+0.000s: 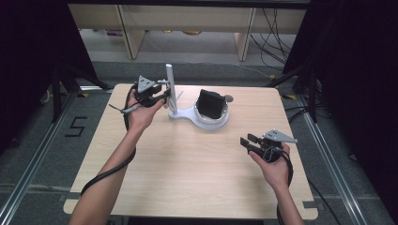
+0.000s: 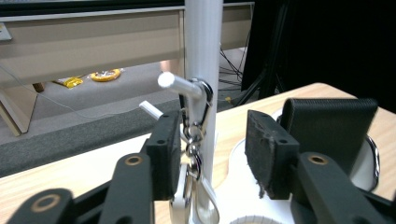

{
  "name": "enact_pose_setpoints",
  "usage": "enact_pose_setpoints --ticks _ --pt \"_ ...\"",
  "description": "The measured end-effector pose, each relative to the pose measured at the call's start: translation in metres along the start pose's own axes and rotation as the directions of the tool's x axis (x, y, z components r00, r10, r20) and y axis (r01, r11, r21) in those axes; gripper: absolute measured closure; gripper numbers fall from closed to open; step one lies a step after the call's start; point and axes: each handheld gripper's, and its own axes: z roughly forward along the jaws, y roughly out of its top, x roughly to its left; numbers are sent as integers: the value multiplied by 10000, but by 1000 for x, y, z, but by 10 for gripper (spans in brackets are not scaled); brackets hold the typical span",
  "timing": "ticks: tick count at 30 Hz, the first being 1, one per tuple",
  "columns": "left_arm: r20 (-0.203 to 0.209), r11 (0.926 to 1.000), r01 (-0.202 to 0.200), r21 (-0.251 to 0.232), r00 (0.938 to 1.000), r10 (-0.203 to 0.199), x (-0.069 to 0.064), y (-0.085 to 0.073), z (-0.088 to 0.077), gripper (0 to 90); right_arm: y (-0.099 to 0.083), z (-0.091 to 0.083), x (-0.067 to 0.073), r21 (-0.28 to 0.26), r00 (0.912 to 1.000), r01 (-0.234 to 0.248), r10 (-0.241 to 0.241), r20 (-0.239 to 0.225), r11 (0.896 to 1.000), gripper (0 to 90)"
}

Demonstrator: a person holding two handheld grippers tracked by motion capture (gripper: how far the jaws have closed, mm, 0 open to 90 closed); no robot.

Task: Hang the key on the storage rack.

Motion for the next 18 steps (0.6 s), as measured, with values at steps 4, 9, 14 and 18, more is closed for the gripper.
enact_pose_setpoints --ticks 4,9,14,18 --pt "4 9998 -214 -5 9998 214 0 -4 -10 514 0 0 0 14 10000 -9 9 -9 10000 588" --pt "12 9990 -399 -178 9992 399 0 -10 -26 484 0 -1 2 86 9993 -377 378 -48 9993 588" --pt "-47 9986 -443 -278 9990 442 2 -19 -43 455 0 -1 1 75 9997 -262 262 -2 9996 587" --pt "-97 9980 -477 -419 9988 474 3 -26 -59 441 0 0 0 32 10000 -9 9 -14 10000 586"
